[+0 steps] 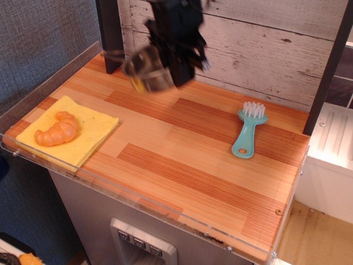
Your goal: Place the pan on the front edge of the table
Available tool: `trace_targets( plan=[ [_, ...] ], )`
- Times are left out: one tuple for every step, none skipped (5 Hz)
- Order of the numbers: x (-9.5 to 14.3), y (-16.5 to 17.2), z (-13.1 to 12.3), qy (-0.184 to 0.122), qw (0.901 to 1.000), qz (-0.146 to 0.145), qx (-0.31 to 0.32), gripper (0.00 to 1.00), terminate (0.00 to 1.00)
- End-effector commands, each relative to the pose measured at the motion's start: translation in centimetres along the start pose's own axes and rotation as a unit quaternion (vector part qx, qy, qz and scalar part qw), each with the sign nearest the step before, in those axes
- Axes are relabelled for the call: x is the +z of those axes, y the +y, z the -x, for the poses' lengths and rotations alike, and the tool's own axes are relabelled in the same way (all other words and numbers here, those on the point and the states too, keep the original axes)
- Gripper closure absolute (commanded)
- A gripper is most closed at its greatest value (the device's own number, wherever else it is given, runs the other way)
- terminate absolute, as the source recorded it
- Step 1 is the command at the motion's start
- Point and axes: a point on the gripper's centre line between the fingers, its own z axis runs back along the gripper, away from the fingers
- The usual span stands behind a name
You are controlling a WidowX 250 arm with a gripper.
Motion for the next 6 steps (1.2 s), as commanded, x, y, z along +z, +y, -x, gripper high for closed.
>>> trace_targets(
  plan=[
    [-2.7, -5.7, 2.3, 0.039, 0.9966, -0.021, -0.07, 1.0, 0.0],
    [-3.7, -7.1, 3.1, 0.053, 0.9936, -0.027, -0.096, 1.0, 0.0],
    [-4.5, -7.7, 4.1, 0.069, 0.9918, -0.029, -0.104, 1.0, 0.0],
    [-5.5, -7.5, 5.4, 0.089, 0.9901, -0.031, -0.104, 1.0, 0.0],
    [-6.0, -7.0, 7.2, 0.106, 0.9897, -0.033, -0.09, 1.0, 0.0],
    [-6.8, -6.9, 7.9, 0.12, 0.9885, -0.028, -0.088, 1.0, 0.0]
  ],
)
